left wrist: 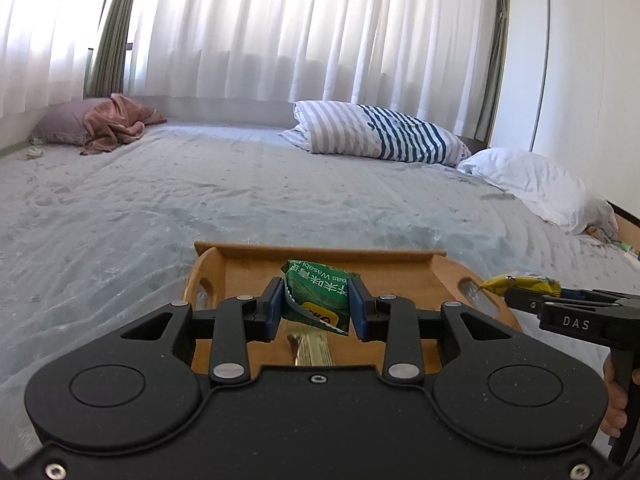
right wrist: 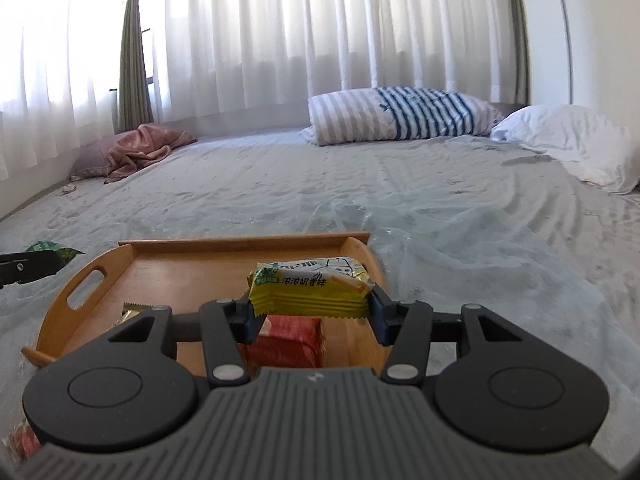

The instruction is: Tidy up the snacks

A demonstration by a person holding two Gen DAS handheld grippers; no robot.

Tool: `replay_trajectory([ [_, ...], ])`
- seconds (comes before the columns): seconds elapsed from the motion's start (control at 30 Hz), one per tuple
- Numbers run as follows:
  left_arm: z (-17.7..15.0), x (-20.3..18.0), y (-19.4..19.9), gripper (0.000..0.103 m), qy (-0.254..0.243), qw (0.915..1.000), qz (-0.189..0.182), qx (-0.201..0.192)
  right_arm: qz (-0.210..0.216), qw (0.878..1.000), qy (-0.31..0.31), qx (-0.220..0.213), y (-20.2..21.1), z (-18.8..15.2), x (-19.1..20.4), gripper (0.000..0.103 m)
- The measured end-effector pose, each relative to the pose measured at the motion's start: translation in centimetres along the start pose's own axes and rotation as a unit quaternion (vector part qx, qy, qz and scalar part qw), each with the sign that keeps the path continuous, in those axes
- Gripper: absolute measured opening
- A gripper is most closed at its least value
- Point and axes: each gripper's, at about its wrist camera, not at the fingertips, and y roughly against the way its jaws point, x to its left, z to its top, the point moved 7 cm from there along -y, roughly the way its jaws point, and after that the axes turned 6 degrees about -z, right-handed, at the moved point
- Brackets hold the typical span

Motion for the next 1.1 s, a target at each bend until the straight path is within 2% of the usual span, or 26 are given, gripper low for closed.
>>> replay_trajectory([
  [0.13, 0.6, 1.2, -2.9, 0.032, 0.030, 0.9993, -0.005, 0.021, 0.011, 1.000, 0.000, 0.028, -2.6, 0.9, 0.5, 0.055],
  [0.27, 1.0, 1.9, -5.9, 0.032, 0.034, 0.9986, 0.004, 0.040, 0.009, 0.999, 0.004, 0.047, -5.2, 1.2, 1.1, 0.055],
  [0.6, 0.4, 1.9, -11.4, 0.032, 0.049, 0.9967, 0.019, 0.062, 0.000, 0.998, -0.005, 0.067, -8.8, 0.5, 1.6, 0.055],
  [1.1, -2.1, 1.7, -14.0, 0.033, 0.043, 0.9956, 0.031, 0.077, -0.003, 0.998, -0.018, 0.060, -10.3, -1.1, 1.8, 0.056],
])
